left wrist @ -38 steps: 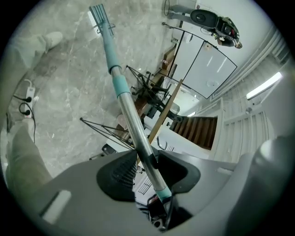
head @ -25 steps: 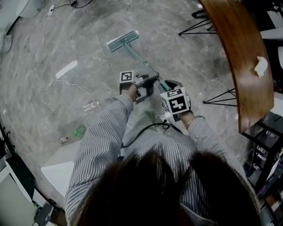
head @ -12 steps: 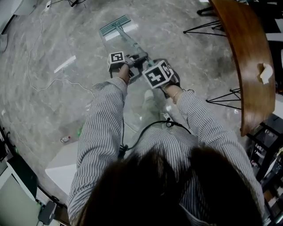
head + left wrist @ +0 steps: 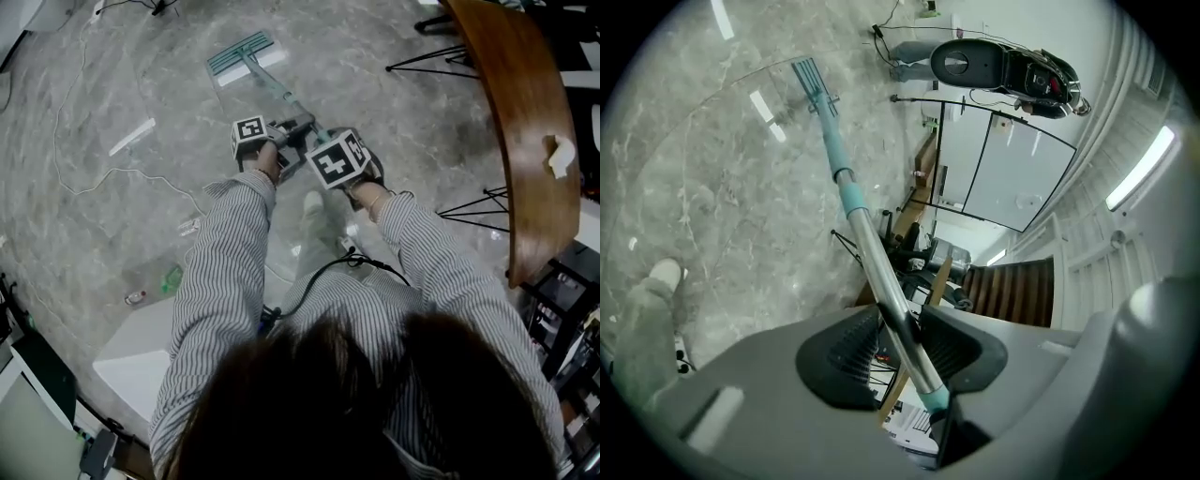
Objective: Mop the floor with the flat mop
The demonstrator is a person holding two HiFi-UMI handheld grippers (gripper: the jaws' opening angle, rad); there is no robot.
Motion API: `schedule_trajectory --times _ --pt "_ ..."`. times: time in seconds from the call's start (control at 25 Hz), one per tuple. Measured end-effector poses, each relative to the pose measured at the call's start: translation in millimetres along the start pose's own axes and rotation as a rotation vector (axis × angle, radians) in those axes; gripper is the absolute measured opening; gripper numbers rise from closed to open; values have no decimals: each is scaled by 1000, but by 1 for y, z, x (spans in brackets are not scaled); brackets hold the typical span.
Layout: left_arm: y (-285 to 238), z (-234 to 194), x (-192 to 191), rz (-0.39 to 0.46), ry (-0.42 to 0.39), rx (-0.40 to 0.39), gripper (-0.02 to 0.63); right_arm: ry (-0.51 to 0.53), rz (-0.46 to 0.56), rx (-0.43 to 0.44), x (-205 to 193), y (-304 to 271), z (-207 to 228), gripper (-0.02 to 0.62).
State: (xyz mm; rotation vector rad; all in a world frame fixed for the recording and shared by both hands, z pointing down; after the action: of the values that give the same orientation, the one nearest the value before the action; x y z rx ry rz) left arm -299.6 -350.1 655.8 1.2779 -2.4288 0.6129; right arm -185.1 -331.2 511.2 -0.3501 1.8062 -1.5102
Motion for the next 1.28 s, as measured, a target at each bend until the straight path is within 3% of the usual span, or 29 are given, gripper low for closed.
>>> schedule_trajectory --times 0.32,0.52,0.72,1.0,1.28 --pt "-6 -17 -37 -17 6 -10 146 0 -3 -3 -37 19 -5 112" --pt "-13 -45 -101 34 107 -98 143 -39 27 10 -94 49 -12 112" --pt "-23 -84 -184 82 157 -162 137 -77 58 21 -174 84 -23 112" --pt "-48 -148 -308 85 206 -281 143 -122 120 34 -305 144 -42 112" --pt "-66 -219 -440 61 182 -267 144 -146 146 38 -453 197 -66 114"
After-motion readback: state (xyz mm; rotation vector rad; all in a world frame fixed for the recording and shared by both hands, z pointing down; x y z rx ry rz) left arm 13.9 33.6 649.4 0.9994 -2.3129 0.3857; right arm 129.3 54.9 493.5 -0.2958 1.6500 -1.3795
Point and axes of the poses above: the fingertips, and each gripper's own axes: y backward along the fingers, z to its right, x out of its top, the point moved 9 cm from there along y, backward along the fingers, and after that the axes turned 7 degrees about y, right-handed, at the moved point
